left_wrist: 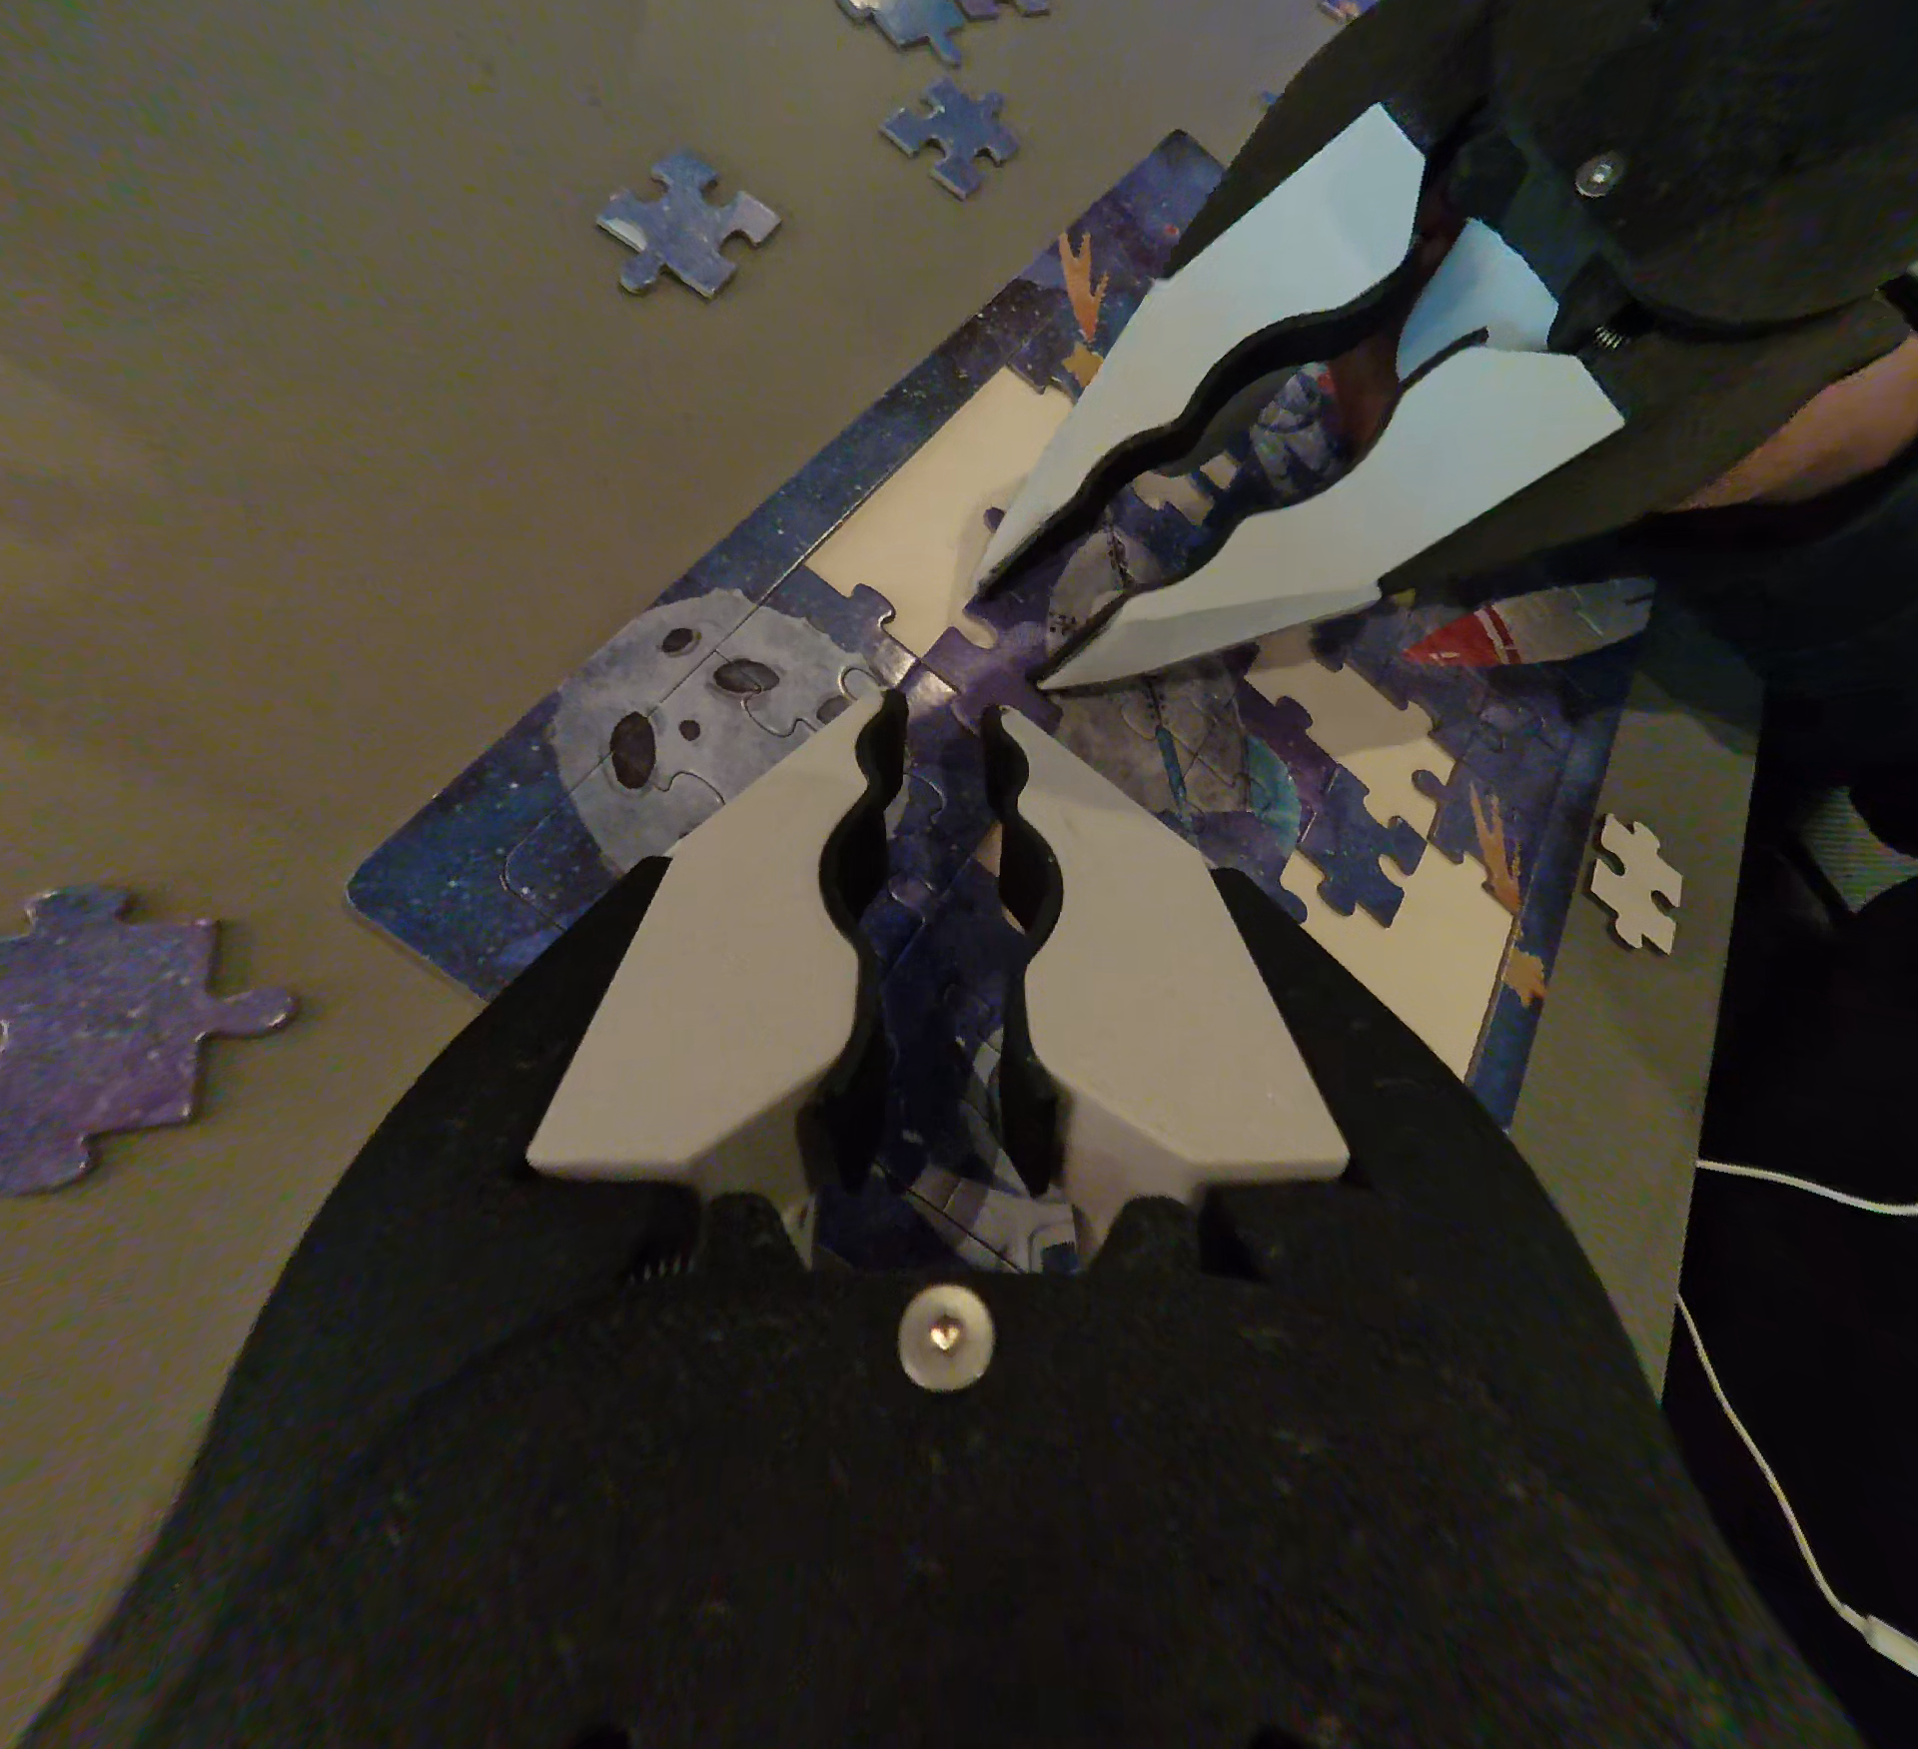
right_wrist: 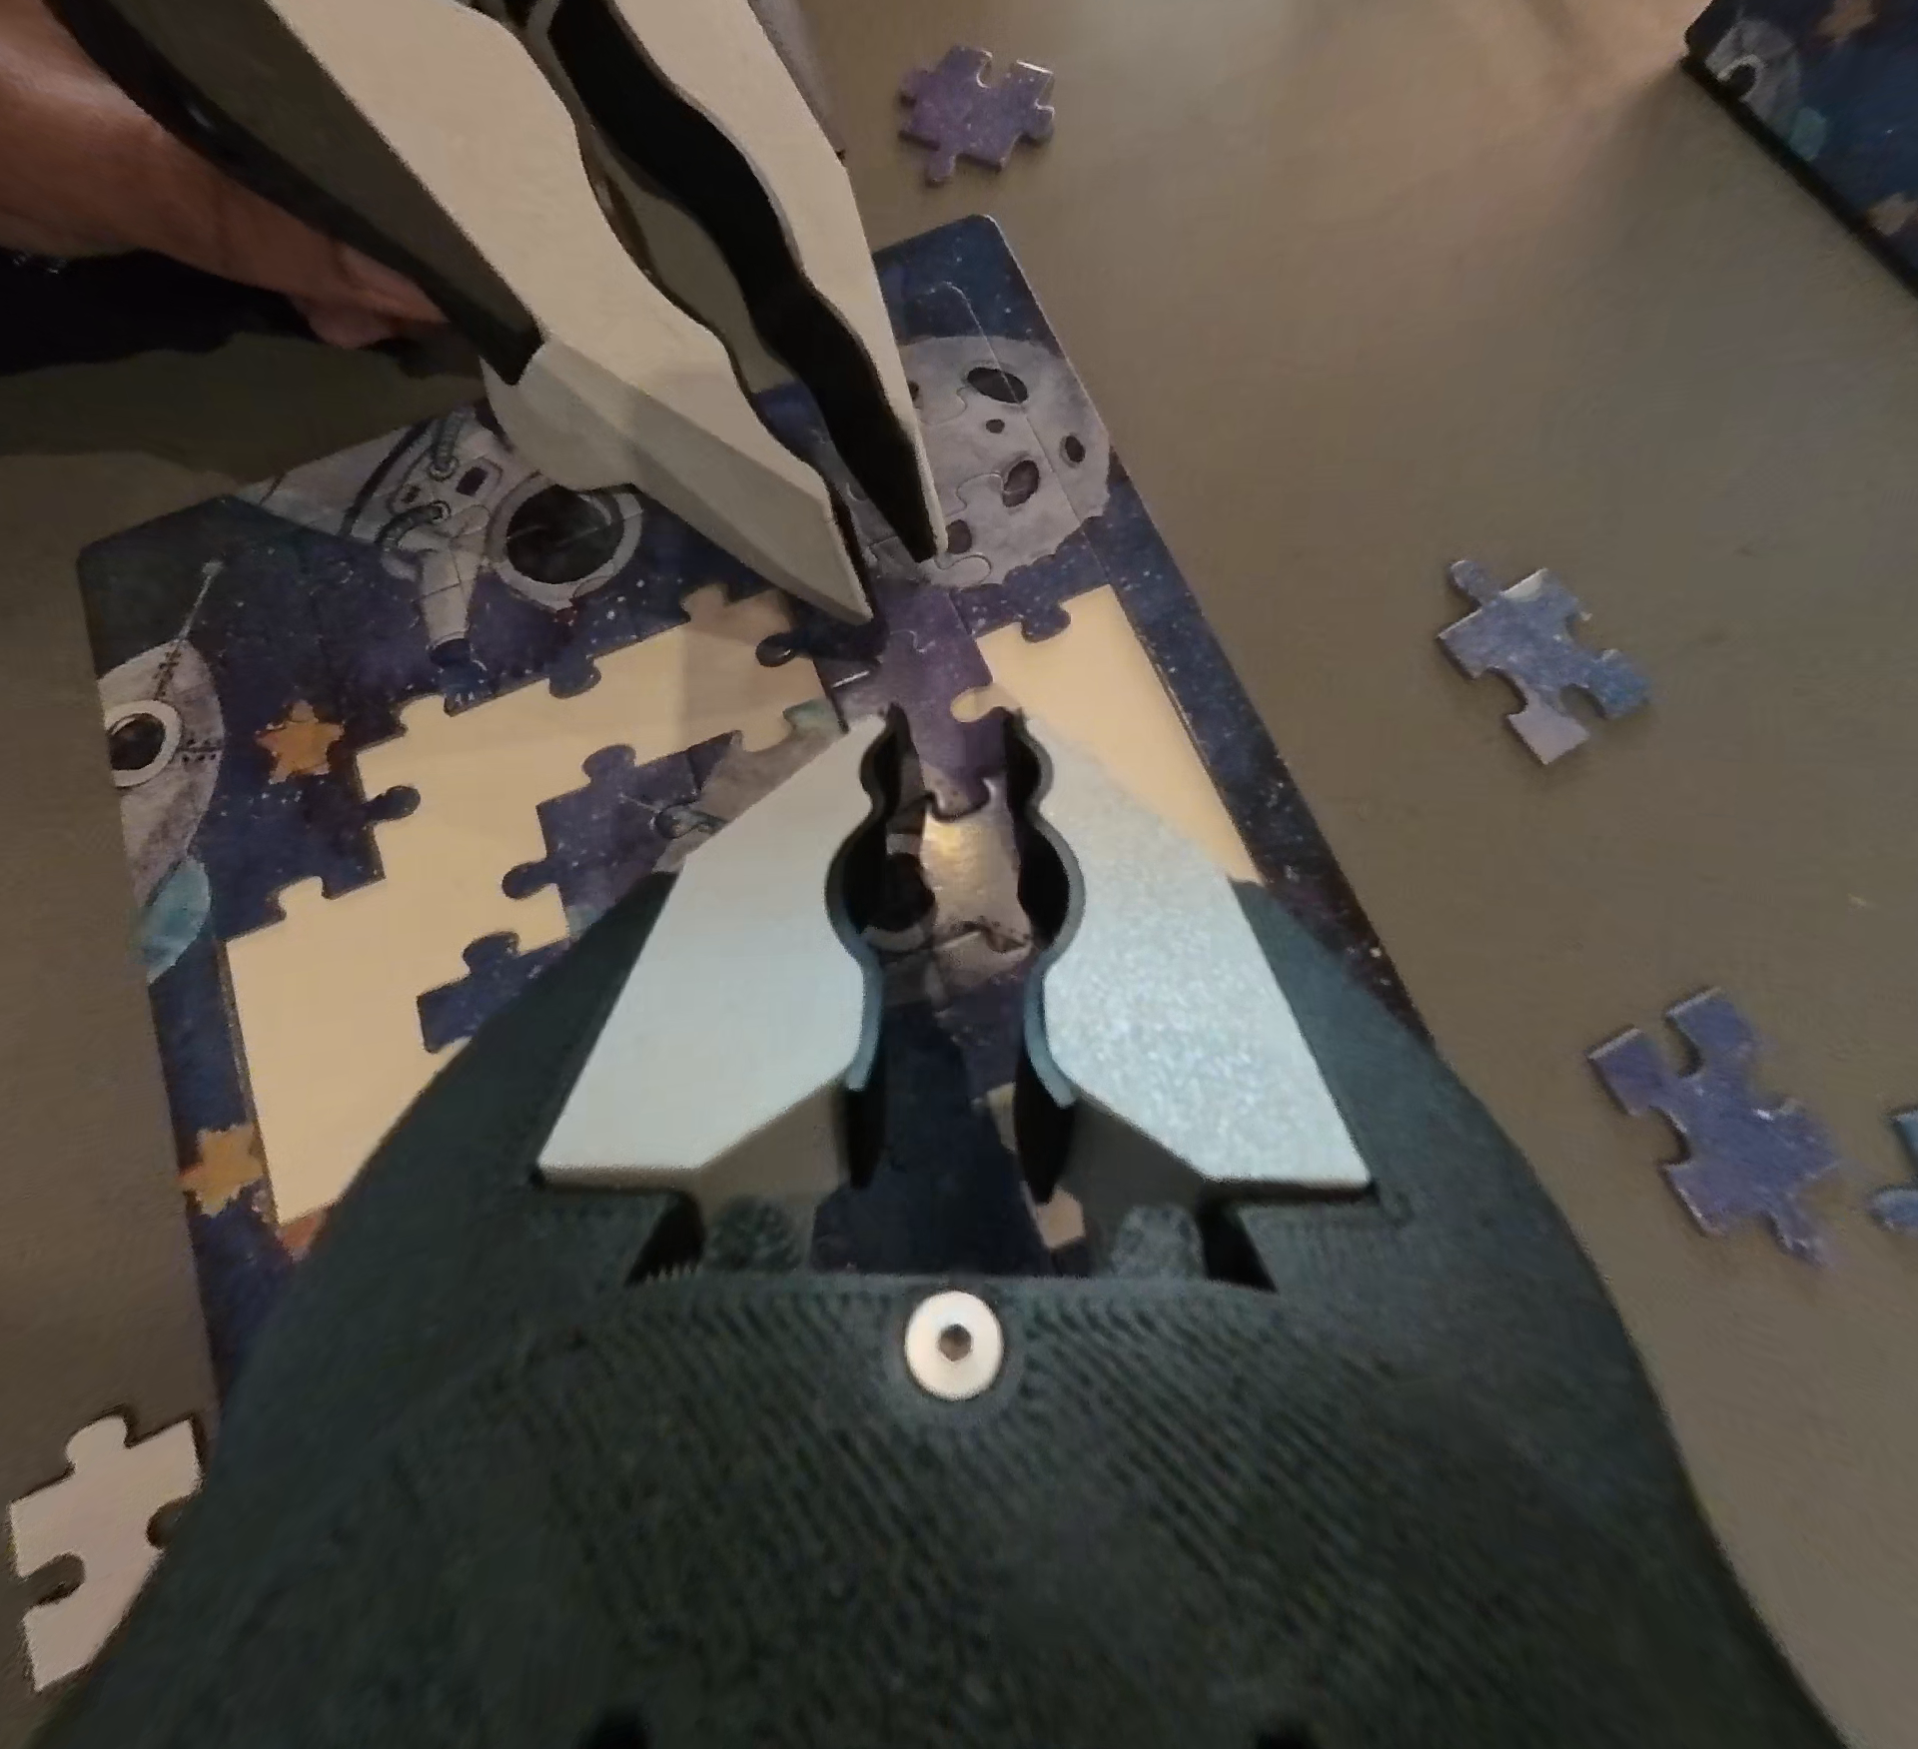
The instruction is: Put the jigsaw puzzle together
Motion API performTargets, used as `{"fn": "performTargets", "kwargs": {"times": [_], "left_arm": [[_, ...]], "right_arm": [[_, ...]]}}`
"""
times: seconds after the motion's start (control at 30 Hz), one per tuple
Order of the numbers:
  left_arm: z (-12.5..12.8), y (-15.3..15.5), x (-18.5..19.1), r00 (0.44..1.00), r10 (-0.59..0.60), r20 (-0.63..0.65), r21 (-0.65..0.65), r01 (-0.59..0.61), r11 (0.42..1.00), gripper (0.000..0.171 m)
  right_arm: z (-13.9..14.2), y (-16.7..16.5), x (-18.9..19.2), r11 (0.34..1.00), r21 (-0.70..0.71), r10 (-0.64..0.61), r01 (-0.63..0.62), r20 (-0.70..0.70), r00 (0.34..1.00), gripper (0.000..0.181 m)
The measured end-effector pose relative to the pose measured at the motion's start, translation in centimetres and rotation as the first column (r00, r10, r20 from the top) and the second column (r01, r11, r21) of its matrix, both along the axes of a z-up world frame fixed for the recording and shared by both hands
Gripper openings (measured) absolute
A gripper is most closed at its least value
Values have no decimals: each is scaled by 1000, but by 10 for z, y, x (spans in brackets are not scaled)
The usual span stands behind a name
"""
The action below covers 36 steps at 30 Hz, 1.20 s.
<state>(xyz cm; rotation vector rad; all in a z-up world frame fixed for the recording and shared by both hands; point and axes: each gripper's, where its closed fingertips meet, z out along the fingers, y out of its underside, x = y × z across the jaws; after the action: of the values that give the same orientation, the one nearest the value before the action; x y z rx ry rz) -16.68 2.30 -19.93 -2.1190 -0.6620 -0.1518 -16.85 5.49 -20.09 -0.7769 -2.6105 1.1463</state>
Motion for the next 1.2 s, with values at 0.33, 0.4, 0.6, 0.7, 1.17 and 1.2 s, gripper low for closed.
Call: {"fn": "performTargets", "kwargs": {"times": [0.33,0.4,0.6,0.7,1.17,1.2], "left_arm": [[2,0,4,999,-36,-36,-4,36,999,19],[1,-3,5,995,-58,-86,-34,55,998,26],[-7,-10,5,965,-128,-228,-164,92,982,28],[-9,-10,7,960,-146,-239,-184,103,978,27],[-10,-9,7,952,-160,-263,-203,107,973,24],[-10,-9,7,951,-160,-263,-203,108,973,24]], "right_arm": [[11,5,8,998,-23,63,-64,-25,998,14],[10,3,15,994,-18,106,-107,-14,994,17],[13,-8,38,971,-39,234,-234,-2,972,25],[7,-5,39,970,25,242,-242,-16,970,26],[4,3,12,987,-16,157,-158,-21,987,49],[2,1,12,986,-13,164,-164,-10,986,49]]}}
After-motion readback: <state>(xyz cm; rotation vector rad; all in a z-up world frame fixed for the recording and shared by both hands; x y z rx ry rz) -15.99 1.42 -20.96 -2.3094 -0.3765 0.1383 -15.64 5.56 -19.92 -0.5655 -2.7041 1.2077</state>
